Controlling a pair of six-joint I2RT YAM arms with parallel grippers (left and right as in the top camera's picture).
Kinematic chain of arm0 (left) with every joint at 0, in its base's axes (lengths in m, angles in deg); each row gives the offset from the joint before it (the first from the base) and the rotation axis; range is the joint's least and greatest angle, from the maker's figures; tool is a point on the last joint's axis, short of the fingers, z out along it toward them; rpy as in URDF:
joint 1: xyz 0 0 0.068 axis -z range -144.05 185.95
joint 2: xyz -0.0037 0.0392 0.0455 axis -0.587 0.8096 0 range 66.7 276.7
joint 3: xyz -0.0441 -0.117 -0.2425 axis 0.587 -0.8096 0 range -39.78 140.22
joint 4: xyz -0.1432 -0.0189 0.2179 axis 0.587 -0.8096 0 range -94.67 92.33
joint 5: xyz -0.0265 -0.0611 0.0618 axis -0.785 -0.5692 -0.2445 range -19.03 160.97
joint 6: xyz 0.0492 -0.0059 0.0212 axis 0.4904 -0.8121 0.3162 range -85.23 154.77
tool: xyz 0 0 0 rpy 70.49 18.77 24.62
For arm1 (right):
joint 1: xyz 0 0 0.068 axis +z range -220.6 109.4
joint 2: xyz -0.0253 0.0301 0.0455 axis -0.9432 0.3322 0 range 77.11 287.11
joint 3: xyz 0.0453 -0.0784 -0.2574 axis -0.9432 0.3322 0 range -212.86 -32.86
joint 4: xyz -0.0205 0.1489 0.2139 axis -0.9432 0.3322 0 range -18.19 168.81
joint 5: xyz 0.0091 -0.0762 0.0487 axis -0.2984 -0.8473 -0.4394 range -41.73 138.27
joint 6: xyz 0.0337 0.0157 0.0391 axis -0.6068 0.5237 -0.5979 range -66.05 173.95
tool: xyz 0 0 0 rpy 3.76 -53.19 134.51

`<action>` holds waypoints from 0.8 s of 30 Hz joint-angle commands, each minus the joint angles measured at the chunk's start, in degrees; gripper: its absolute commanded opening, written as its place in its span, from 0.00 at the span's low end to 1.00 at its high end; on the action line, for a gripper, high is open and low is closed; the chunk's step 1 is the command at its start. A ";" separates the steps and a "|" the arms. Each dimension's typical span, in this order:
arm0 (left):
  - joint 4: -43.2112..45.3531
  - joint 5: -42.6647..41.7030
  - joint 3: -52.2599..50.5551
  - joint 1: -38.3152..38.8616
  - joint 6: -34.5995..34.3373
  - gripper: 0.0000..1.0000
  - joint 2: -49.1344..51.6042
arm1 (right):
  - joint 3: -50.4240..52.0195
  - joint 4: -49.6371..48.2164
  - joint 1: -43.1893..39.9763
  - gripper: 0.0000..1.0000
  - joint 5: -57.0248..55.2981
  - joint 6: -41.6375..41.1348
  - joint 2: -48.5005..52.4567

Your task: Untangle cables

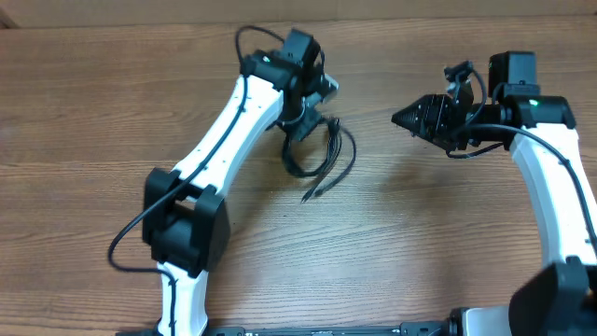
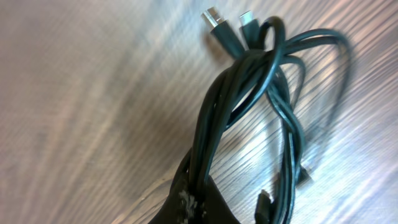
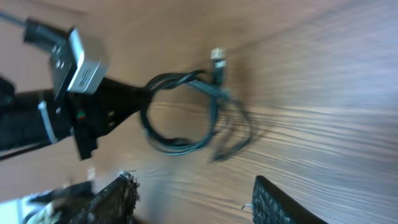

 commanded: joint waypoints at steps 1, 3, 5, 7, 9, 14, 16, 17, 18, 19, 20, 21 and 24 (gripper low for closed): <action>-1.99 -6.67 6.43 0.00 -6.58 0.04 -5.97 | -2.56 -1.49 3.06 0.57 8.85 -2.73 -5.57; -2.32 -9.31 7.50 0.00 -9.03 0.04 -7.08 | -2.56 -2.49 4.94 0.55 7.04 -6.29 -6.62; -2.03 -13.73 7.98 -0.20 -13.46 0.04 -8.26 | -2.56 -4.31 9.05 0.55 1.09 -14.60 -6.97; -2.14 -18.45 8.04 -0.74 -16.48 0.04 -8.66 | -2.54 -5.92 11.74 0.55 -3.54 -19.21 -6.49; -2.40 -25.49 8.07 -1.53 -17.79 0.04 -8.72 | -2.54 -7.76 13.92 0.55 -9.29 -24.70 -5.84; -2.08 -34.53 8.04 -3.30 -17.97 0.04 -8.74 | -2.54 -9.35 15.80 0.52 -14.27 -29.44 -4.33; -2.10 -34.58 8.04 -4.46 -19.43 0.04 -8.72 | -2.54 -7.61 15.85 0.52 -15.65 -29.35 -3.52; -2.05 -35.08 8.04 -5.03 -20.20 0.04 -8.72 | -2.51 -6.40 15.85 0.52 -17.31 -29.18 -3.06; -2.01 -36.22 8.07 -5.57 -20.76 0.04 -8.74 | -2.45 -5.05 15.85 0.52 -19.23 -29.18 -2.36; -1.88 -38.21 8.07 -6.01 -20.70 0.04 -8.72 | -2.38 -4.50 15.85 0.51 -19.87 -28.98 -1.86; -1.86 -40.19 8.07 -6.38 -20.41 0.04 -8.72 | -2.01 -4.35 15.85 0.50 -19.80 -27.71 -0.79; -1.86 -41.57 8.07 -6.47 -20.13 0.04 -8.72 | -1.62 -4.15 15.89 0.50 -19.89 -27.39 0.09; -1.86 -42.97 8.04 -6.51 -19.98 0.04 -8.72 | -0.96 -3.26 15.89 0.49 -21.20 -26.77 2.82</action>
